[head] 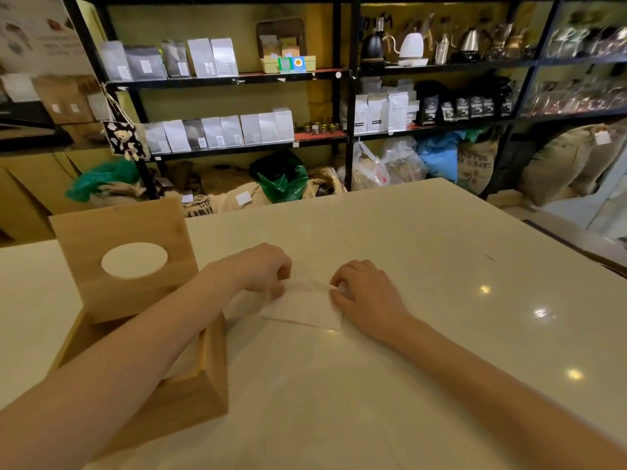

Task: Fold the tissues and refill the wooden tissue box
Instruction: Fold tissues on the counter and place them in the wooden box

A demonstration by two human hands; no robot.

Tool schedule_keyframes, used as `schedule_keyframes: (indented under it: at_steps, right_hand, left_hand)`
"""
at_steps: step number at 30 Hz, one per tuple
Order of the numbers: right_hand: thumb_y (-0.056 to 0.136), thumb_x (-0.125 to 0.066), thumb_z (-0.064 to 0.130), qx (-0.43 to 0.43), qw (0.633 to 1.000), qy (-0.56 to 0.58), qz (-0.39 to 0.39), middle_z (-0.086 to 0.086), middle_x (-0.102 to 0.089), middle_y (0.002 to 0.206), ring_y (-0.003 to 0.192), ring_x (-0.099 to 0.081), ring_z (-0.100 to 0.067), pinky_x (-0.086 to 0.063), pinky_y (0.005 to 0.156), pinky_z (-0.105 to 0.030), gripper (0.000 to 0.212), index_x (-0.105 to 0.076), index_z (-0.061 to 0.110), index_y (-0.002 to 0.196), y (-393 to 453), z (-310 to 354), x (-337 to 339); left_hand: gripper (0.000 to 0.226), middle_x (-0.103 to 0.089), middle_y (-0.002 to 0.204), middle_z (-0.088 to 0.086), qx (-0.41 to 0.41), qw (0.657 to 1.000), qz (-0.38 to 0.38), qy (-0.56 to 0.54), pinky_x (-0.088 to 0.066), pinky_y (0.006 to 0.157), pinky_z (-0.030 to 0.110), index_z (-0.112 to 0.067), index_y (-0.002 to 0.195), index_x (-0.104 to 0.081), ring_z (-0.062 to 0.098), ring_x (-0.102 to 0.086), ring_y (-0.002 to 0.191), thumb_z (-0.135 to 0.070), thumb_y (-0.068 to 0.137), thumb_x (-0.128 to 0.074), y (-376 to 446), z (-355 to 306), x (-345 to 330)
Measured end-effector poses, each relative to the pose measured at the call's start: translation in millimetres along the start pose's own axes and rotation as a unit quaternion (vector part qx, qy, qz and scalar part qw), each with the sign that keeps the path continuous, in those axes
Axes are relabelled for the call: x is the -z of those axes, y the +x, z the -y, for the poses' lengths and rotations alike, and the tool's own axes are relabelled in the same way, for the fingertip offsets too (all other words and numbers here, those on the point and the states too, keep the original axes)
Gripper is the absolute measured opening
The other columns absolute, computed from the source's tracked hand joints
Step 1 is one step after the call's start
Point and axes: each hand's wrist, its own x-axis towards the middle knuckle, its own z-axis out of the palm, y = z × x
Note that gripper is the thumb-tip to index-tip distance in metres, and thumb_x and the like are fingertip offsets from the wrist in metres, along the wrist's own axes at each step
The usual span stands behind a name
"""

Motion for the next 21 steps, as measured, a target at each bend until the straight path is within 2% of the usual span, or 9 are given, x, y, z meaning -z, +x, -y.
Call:
schedule_keyframes:
  at_steps: [3, 5, 8, 10, 11, 15, 17, 19, 21]
  right_hand:
    - [0.087, -0.051, 0.022, -0.01, 0.999, 0.044, -0.003, -0.001, -0.058, 0.105, 0.104, -0.048, -0.021, -0.037, 0.088, -0.032, 0.015, -0.058, 0.015, 0.099, -1.6, -0.1, 3.2]
    - [0.085, -0.053, 0.017, -0.026, 0.995, 0.098, -0.006, 0.001, -0.057, 0.093, 0.095, -0.052, -0.022, -0.04, 0.084, -0.033, 0.007, -0.056, 0.017, 0.092, -3.2, 0.0, 6.1]
    - [0.083, -0.054, 0.012, -0.074, 0.973, 0.215, -0.024, -0.001, -0.06, 0.081, 0.081, -0.057, -0.022, -0.044, 0.072, -0.031, 0.009, -0.052, 0.02, 0.086, -5.1, 1.1, 16.6]
    - [0.083, -0.057, 0.011, -0.084, 0.959, 0.268, -0.042, 0.003, -0.058, 0.07, 0.071, -0.055, -0.016, -0.041, 0.063, -0.025, 0.01, -0.054, 0.02, 0.086, -6.6, 1.4, 29.5]
    - [0.082, -0.06, 0.011, -0.083, 0.951, 0.295, -0.054, 0.005, -0.057, 0.065, 0.067, -0.053, -0.013, -0.039, 0.062, -0.025, 0.01, -0.055, 0.019, 0.085, -8.1, 1.9, 36.9]
    - [0.082, -0.064, 0.011, -0.065, 0.907, 0.403, -0.102, -0.004, -0.067, 0.07, 0.069, -0.062, -0.015, -0.047, 0.073, -0.031, 0.009, -0.061, 0.016, 0.088, -24.5, 12.4, 66.6]
    - [0.083, -0.062, 0.009, -0.048, 0.89, 0.439, -0.111, -0.007, -0.069, 0.072, 0.072, -0.065, -0.018, -0.052, 0.075, -0.035, 0.011, -0.06, 0.015, 0.092, -37.2, 21.1, 76.7]
    - [0.084, -0.062, 0.009, -0.039, 0.88, 0.46, -0.113, -0.001, -0.069, 0.07, 0.073, -0.066, -0.019, -0.055, 0.074, -0.035, 0.013, -0.06, 0.018, 0.093, -50.5, 28.2, 84.5]
    - [0.084, -0.062, 0.008, -0.035, 0.873, 0.475, -0.106, 0.005, -0.069, 0.066, 0.071, -0.067, -0.013, -0.056, 0.069, -0.028, 0.015, -0.06, 0.021, 0.091, -64.3, 34.2, 89.7]
  left_hand:
    - [0.013, -0.049, 0.094, -0.001, 0.0, 0.999, -0.02, -0.03, -0.034, 0.063, 0.021, -0.019, 0.09, -0.052, 0.017, -0.045, 0.084, -0.019, 0.081, -0.062, -2.1, -0.5, 0.4]
    - [0.014, -0.05, 0.094, 0.0, -0.003, 0.997, -0.047, -0.056, -0.034, 0.059, 0.02, -0.02, 0.086, -0.048, 0.017, -0.046, 0.083, -0.017, 0.082, -0.061, -3.8, -2.2, 2.1]
    - [0.02, -0.048, 0.097, 0.0, -0.001, 0.992, -0.083, -0.098, -0.037, 0.068, 0.022, -0.019, 0.098, -0.05, 0.017, -0.046, 0.087, -0.015, 0.082, -0.061, -13.0, -8.0, 10.1]
    - [0.028, -0.05, 0.097, -0.001, -0.005, 0.986, -0.127, -0.106, -0.037, 0.075, 0.023, -0.015, 0.11, -0.054, 0.015, -0.048, 0.087, -0.016, 0.083, -0.061, -23.6, -11.7, 19.2]
    - [0.027, -0.052, 0.095, -0.001, -0.014, 0.982, -0.153, -0.113, -0.037, 0.074, 0.022, -0.013, 0.11, -0.057, 0.014, -0.049, 0.086, -0.017, 0.083, -0.061, -31.2, -13.8, 24.1]
    - [0.007, -0.065, 0.084, 0.001, -0.062, 0.955, -0.225, -0.184, -0.042, 0.064, 0.016, -0.017, 0.089, -0.063, 0.009, -0.058, 0.073, -0.019, 0.085, -0.058, -72.6, -26.1, 37.0]
    - [0.008, -0.069, 0.083, -0.001, -0.063, 0.936, -0.24, -0.248, -0.05, 0.064, 0.018, -0.018, 0.089, -0.064, 0.008, -0.064, 0.071, -0.021, 0.085, -0.058, -94.6, -34.3, 36.4]
    - [0.008, -0.07, 0.079, -0.005, -0.053, 0.923, -0.25, -0.289, -0.053, 0.056, 0.016, -0.02, 0.089, -0.064, 0.008, -0.067, 0.065, -0.022, 0.084, -0.058, -114.8, -42.6, 31.7]
    - [0.007, -0.07, 0.069, -0.006, -0.038, 0.912, -0.256, -0.317, -0.051, 0.05, 0.011, -0.021, 0.084, -0.065, 0.004, -0.067, 0.061, -0.023, 0.083, -0.059, -131.8, -49.6, 24.4]
